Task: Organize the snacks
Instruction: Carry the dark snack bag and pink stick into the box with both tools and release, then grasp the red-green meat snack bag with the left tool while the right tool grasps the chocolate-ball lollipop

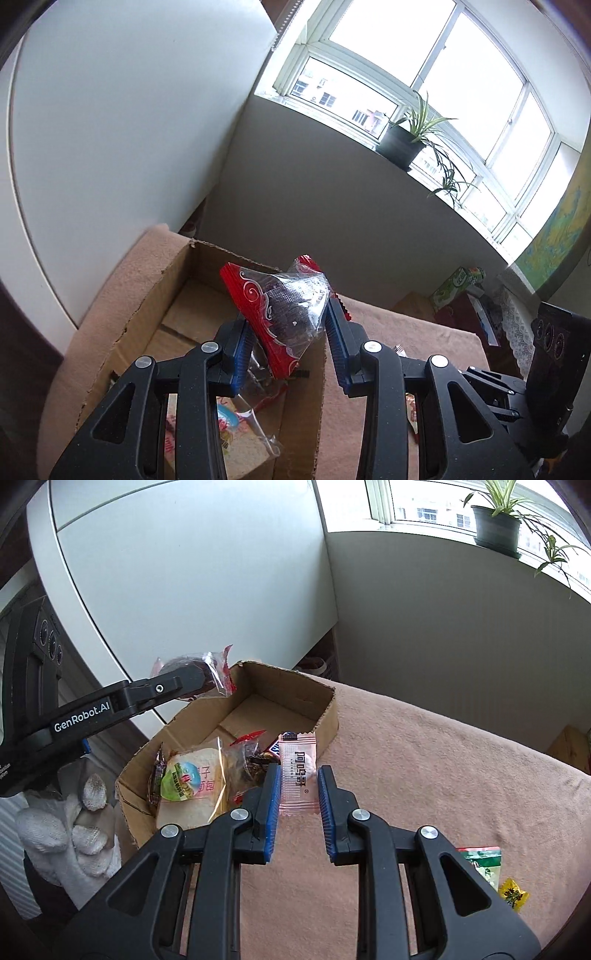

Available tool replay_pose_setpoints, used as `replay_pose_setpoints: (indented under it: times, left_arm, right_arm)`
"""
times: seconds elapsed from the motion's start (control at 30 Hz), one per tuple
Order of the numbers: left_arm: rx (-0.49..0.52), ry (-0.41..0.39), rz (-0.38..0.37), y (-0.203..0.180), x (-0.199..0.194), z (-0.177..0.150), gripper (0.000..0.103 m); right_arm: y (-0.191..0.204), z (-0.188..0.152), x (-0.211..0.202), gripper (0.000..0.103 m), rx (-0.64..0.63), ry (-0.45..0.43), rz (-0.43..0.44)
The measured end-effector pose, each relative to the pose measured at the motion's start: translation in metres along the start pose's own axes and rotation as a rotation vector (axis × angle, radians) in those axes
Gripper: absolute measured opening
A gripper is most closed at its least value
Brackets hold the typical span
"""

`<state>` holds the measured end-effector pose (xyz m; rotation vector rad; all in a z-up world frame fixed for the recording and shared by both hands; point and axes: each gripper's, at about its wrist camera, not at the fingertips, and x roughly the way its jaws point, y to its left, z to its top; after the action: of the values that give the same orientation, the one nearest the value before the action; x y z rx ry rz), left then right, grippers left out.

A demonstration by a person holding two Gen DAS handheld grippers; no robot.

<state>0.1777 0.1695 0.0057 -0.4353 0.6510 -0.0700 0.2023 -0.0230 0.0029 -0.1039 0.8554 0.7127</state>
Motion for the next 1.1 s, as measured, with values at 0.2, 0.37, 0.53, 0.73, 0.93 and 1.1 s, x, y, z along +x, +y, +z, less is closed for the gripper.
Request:
replay_pose_setpoints:
  times: [0.2,0.37,0.53,0.73,0.93,1.1]
  left_arm:
    - [-0.026,0.017,0.04,0.021,0.002,-0.002,0.037]
    - [-0.048,0.013,0.049,0.029,-0.002,0.002,0.052]
    - [-0.067,-0.006,0.034,0.032,-0.008,0.005,0.061]
    - [-0.045,-0.002,-0.009,0.016,-0.008,0.003,0.061]
    - [0.023,0.039,-0.065,-0.023,0.005,-0.009,0.061]
    - [0.074,0.112,-0.131,-0.06,0.023,-0.025,0.061]
  right_arm:
    - [0.046,-0.002,0.027,0.024,-0.078,0.037,0.036]
    - [0.058,-0.01,0.033,0.069,-0.109,0.039,0.03]
    - [0.042,-0.014,0.022,0.069,-0.071,0.037,0.029]
    - [-0.004,-0.031,-0.01,0.07,0.0,0.018,-0.007]
    - [-0.074,-0.058,-0.068,0.073,0.113,-0.024,-0.113]
    - [-0.126,-0.082,-0.102,0.073,0.211,-0.028,-0.214]
